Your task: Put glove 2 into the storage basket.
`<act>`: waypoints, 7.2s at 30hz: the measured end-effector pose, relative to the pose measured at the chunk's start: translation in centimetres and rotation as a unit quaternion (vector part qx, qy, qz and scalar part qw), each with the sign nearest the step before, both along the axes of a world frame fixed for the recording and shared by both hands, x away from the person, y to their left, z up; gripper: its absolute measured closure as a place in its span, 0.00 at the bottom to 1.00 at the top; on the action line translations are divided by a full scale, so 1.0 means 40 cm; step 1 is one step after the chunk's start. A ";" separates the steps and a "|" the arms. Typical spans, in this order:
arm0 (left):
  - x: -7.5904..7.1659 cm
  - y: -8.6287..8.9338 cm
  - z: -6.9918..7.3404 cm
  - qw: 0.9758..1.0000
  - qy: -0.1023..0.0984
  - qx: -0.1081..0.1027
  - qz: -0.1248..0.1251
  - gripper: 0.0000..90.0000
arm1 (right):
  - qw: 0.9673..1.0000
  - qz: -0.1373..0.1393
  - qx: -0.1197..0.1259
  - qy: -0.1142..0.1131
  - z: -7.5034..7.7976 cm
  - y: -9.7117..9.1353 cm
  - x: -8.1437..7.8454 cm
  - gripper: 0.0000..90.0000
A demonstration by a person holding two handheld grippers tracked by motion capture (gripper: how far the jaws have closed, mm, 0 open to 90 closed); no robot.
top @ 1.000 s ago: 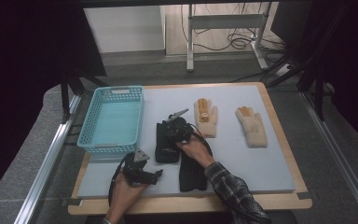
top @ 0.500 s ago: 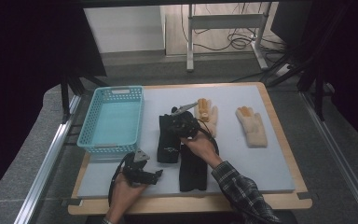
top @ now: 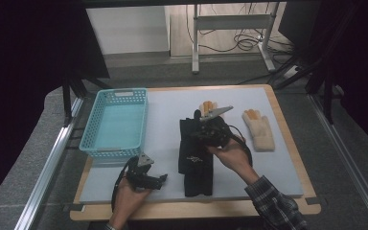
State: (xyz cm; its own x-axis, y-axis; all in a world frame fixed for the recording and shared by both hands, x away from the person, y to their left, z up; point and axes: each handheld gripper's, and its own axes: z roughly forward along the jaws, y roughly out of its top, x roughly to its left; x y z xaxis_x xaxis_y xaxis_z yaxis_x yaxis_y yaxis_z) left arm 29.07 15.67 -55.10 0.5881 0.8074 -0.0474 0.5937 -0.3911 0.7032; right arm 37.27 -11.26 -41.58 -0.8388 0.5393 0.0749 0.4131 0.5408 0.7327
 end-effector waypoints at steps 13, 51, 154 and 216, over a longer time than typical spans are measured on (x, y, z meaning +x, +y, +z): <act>0.000 0.000 0.000 1.000 -0.001 0.000 0.000 0.06 | 0.998 -0.014 -0.010 0.062 -0.118 -0.061 -0.059 0.97; -0.022 0.093 -0.005 0.999 -0.002 0.006 0.049 0.02 | 0.999 0.006 -0.008 0.036 -0.283 -0.126 -0.129 0.98; 0.089 -0.185 0.079 1.000 0.014 0.010 -0.022 0.00 | 0.989 -0.132 -0.047 -0.043 -0.295 -0.275 -0.045 0.16; 0.250 -0.104 0.265 0.998 -0.005 0.048 0.035 0.68 | 0.989 -0.132 -0.047 -0.043 -0.295 -0.275 -0.045 0.16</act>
